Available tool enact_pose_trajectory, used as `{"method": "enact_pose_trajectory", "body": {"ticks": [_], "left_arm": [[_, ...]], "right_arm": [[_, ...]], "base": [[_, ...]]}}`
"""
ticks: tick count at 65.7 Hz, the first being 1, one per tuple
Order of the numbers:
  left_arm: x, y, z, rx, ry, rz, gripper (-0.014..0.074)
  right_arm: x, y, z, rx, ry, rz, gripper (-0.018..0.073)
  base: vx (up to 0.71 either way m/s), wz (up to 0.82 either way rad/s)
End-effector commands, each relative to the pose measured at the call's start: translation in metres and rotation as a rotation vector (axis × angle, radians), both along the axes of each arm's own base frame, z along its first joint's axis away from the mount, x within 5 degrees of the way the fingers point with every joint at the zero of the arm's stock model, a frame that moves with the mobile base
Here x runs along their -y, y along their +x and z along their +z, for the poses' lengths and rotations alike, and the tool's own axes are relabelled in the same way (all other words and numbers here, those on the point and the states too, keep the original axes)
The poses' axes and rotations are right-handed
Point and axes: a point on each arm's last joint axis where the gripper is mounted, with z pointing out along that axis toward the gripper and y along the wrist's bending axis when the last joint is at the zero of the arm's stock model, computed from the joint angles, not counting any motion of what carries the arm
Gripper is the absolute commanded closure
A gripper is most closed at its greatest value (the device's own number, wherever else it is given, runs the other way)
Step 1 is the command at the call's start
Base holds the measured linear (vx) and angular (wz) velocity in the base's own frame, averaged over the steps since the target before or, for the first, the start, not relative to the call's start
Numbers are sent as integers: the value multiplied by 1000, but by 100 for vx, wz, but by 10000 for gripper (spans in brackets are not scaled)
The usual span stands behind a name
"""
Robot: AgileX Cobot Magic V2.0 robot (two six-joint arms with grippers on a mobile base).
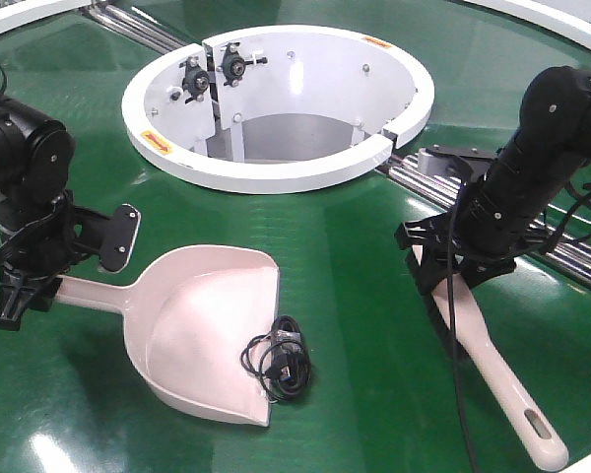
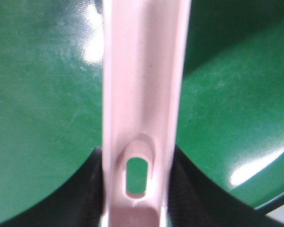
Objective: Clean and inspect green conveyor with broom and dustpan
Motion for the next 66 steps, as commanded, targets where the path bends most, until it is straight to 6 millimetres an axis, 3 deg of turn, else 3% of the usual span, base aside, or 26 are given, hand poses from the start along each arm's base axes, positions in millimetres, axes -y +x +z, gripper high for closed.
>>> {"method": "enact_pose_trajectory", "body": {"ticks": [1,52,66], "left_arm": [[4,-5,21,49,-28,6,619],[4,-5,21,49,-28,6,619],[4,-5,21,48,-28,6,619]], "right_arm": [[1,-9,24,20,22,5,564],[3,-5,24,48,29,-16,564],[-16,-12,20,-16,15,-36,564]], "base": [[0,0],[0,0],[0,0]]}}
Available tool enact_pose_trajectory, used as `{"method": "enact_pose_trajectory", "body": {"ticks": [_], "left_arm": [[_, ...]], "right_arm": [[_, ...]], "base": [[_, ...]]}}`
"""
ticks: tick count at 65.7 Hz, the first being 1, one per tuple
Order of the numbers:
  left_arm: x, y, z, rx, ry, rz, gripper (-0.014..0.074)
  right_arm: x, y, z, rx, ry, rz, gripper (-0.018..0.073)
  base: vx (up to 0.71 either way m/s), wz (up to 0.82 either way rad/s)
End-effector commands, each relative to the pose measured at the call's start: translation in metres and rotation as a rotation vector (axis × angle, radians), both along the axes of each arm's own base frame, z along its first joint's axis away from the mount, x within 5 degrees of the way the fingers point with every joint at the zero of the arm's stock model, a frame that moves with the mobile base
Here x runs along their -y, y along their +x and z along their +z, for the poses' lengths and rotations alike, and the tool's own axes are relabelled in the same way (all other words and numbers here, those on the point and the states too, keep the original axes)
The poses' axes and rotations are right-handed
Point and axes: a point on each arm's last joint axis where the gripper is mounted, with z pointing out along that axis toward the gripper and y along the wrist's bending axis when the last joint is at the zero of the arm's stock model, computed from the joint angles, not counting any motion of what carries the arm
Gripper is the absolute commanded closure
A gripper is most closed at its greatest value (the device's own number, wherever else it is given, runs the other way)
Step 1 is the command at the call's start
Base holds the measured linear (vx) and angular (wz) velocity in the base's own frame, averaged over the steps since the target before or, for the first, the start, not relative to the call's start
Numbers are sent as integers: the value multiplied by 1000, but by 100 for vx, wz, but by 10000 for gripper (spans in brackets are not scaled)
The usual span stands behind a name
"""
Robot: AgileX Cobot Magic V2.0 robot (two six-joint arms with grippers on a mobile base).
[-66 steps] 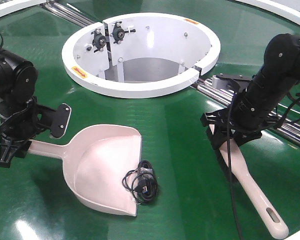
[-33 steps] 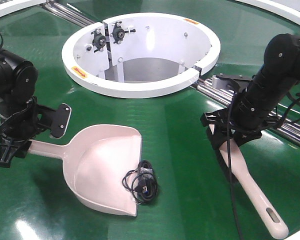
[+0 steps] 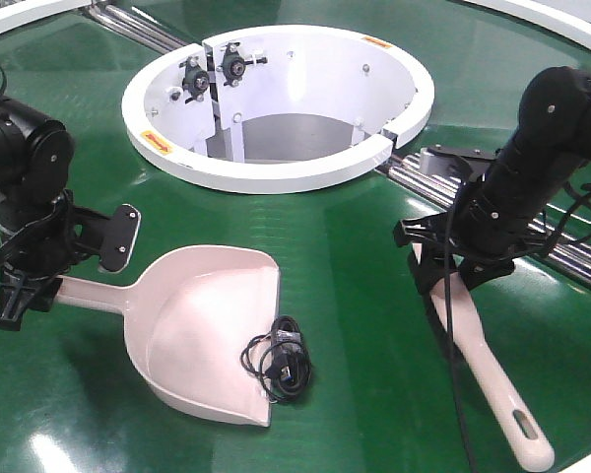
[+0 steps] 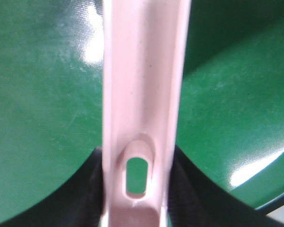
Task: Clean and inspect green conveyor with broom and dustpan
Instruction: 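Sweep the black cable into the dustpan with the brush in the right gripper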
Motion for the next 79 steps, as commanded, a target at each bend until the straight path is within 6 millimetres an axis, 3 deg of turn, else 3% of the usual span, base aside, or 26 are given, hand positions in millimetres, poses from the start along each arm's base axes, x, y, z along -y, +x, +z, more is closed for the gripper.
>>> {"method": "enact_pose_trajectory", "body": {"ticks": [1,31,50,66,79], "left_arm": [[4,-5,21,49,-25,6,619],[4,-5,21,49,-25,6,619],[4,-5,21,49,-25,6,619],[4,-5,21,49,-25,6,619],[4,-5,21,49,-25,6,619]], "right_arm": [[-11,-10,18,-8,16,13,564],[-80,-10,-36,-145,51,117,564],[-118,-16,-60,-185,122,147,564],[-150,-16,-58,-164,220,158,564],[-174,-2,-47,-140,301,171,564]], "base": [[0,0],[0,0],[0,0],[0,0],[0,0]]}}
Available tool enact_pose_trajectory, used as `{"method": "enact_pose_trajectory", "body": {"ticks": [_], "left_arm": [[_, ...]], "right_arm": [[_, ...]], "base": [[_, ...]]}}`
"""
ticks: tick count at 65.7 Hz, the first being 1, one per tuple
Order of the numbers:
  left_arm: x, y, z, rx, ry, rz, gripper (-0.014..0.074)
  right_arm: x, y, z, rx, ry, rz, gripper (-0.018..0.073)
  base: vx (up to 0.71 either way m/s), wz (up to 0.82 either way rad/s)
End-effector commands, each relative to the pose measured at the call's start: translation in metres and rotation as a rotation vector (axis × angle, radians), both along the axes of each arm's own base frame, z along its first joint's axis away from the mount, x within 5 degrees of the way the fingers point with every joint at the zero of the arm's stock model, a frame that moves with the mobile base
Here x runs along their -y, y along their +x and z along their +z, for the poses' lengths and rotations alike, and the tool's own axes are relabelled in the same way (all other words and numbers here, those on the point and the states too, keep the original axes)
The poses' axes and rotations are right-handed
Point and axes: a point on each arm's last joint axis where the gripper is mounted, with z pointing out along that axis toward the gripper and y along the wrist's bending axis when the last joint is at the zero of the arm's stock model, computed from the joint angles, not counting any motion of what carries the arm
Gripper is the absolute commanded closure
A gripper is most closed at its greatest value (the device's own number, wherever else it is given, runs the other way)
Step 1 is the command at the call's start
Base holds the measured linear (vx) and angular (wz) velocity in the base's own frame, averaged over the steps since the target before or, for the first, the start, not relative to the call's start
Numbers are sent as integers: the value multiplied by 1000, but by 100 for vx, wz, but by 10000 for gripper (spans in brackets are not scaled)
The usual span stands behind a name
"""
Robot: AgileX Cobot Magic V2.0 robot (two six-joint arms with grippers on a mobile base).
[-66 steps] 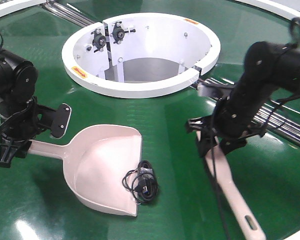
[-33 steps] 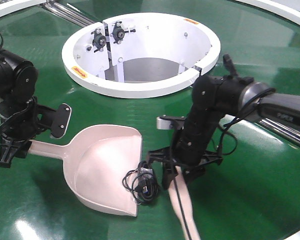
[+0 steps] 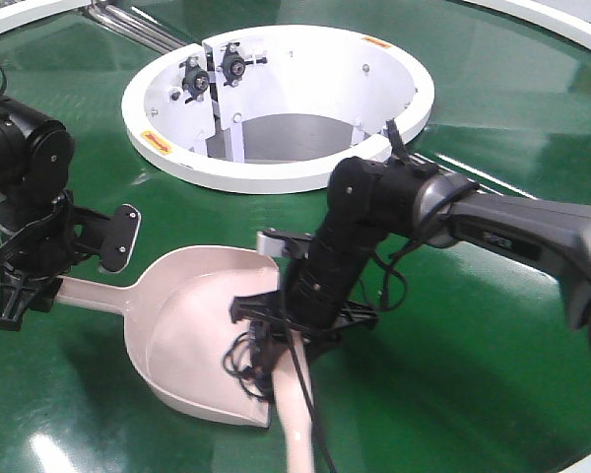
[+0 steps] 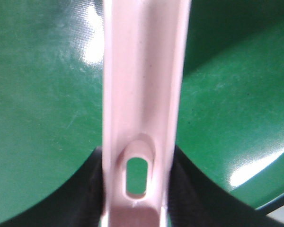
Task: Clean and inspect green conveyor with broom and dustpan
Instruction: 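Sweep the black cable into the dustpan with the brush in the right gripper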
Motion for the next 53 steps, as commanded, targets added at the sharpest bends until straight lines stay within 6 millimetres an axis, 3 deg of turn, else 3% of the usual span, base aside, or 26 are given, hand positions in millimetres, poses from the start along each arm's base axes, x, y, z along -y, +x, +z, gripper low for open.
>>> {"method": "enact_pose_trajectory", "body": {"ticks": [1,14,25,40,53], "left_arm": [[4,-5,22,50,-22,5,619],[4,-5,22,50,-22,5,619],[4,-5,22,50,-22,5,619],[4,-5,22,50,-22,5,619],[4,-5,22,50,-22,5,619]], "right_arm": [[-20,9,33,57,150,-33,564],[-37,23,40,50,219,-23,564],[-39,27,57,66,240,4,564],[-28,28,77,90,249,11,563],[-3,26,109,187,252,20,562]], "base": [[0,0],[0,0],[0,0],[0,0],[0,0]]}}
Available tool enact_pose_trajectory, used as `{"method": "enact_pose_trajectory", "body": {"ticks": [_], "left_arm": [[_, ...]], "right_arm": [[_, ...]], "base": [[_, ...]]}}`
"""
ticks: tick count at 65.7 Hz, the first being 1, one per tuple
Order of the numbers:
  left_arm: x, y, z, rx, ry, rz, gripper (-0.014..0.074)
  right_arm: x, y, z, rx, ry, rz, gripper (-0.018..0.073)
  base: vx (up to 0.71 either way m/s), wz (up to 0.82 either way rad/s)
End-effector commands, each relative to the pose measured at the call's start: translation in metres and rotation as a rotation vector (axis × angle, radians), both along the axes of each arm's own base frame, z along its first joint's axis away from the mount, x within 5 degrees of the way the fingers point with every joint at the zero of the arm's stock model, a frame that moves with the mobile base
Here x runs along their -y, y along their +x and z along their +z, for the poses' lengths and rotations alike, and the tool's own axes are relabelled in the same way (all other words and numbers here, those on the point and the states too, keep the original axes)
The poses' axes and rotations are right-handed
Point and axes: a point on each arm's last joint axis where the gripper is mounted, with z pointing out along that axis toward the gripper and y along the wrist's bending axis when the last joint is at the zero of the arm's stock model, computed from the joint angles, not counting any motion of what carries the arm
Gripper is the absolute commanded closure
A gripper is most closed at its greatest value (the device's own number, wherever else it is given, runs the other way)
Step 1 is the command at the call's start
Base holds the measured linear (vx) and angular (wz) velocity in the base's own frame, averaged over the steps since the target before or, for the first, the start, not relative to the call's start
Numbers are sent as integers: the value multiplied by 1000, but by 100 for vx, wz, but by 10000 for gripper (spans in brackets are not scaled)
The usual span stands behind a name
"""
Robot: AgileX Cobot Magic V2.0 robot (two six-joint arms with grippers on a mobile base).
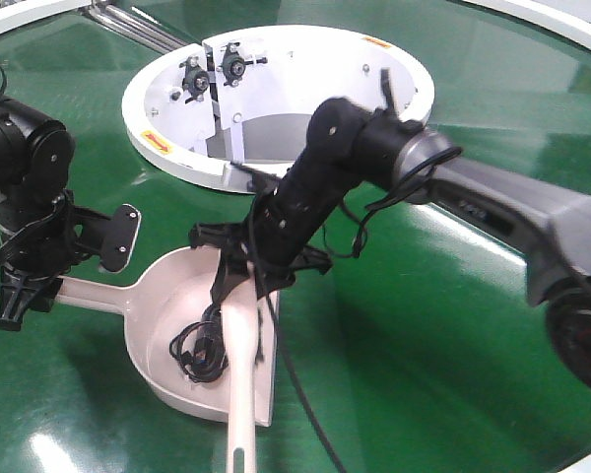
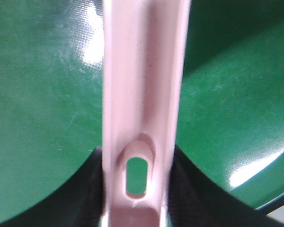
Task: Clean and inspect green conveyor with broom and dustpan
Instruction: 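Sweep the black cable into the dustpan with the brush in the right gripper, then lower the brush back onto the belt beside the dustpan with the right gripper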
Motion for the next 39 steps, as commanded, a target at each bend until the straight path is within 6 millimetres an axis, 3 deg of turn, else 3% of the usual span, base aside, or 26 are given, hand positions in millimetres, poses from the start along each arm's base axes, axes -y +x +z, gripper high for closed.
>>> {"method": "enact_pose_trajectory", "body": {"ticks": [1,11,21,39], "left_arm": [[4,-5,22,50,-23,5,619],[4,-5,22,50,-23,5,619],[4,-5,22,50,-23,5,619],[4,-5,22,50,-23,5,619]], "right_arm": [[20,-13,56,70,61,29,562],[56,-25,56,52,101,44,562],[98,-36,42,19,105,28,562],[152,-31,23,19,109,-16,562]], "base": [[0,0],[0,0],[0,0],[0,0]]}}
